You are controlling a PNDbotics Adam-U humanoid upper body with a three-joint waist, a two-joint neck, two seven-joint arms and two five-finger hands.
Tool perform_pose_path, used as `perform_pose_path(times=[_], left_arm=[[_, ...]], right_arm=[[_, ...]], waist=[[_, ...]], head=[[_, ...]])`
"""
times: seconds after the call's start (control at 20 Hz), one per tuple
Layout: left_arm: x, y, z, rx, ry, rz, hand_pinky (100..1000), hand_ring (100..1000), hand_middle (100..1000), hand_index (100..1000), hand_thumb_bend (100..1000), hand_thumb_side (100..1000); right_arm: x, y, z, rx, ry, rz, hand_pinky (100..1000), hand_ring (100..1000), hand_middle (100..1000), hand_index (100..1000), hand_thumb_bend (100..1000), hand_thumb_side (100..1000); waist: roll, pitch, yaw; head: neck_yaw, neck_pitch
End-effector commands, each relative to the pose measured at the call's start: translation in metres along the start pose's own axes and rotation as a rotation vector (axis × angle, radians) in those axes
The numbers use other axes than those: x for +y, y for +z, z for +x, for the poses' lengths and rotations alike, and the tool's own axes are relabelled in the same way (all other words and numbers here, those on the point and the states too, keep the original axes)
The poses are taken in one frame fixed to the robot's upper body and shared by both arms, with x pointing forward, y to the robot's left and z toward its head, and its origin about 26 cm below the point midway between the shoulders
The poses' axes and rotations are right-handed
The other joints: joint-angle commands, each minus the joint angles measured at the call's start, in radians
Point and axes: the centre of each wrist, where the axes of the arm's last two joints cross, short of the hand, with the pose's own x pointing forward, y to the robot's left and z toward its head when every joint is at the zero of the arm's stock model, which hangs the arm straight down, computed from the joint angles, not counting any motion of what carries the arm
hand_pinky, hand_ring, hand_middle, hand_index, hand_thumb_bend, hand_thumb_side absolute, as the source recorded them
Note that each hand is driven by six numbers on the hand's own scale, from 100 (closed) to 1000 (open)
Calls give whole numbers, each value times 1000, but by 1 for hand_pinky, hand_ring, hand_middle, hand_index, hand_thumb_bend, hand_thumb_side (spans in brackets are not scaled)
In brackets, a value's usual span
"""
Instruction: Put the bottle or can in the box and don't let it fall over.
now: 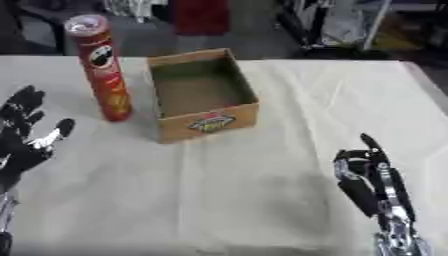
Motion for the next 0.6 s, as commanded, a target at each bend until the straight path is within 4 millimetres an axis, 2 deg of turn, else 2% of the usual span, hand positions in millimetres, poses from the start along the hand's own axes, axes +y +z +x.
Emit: perform_pose_path(times=[0.05,0.45,0.6], left_arm=[[5,-4,8,-35,-15,4,964,959,849,947,564,245],[5,-4,8,-34,-15,4,966,960,849,948,569,253],[7,-4,8,-30,-20,9,965,959,850,949,593,283]], right_arm=[[-6,-3,4,-18,14,-10,745,664,664,1000,100,500],[-6,-3,4,-18,14,-10,745,664,664,1000,100,500],[-7,-3,4,-17,15,-11,745,664,664,1000,100,500]], waist=[[3,-10,-1],[2,-9,-1],[2,-9,-1]], head=[[-1,-7],[0,-8],[0,-8]])
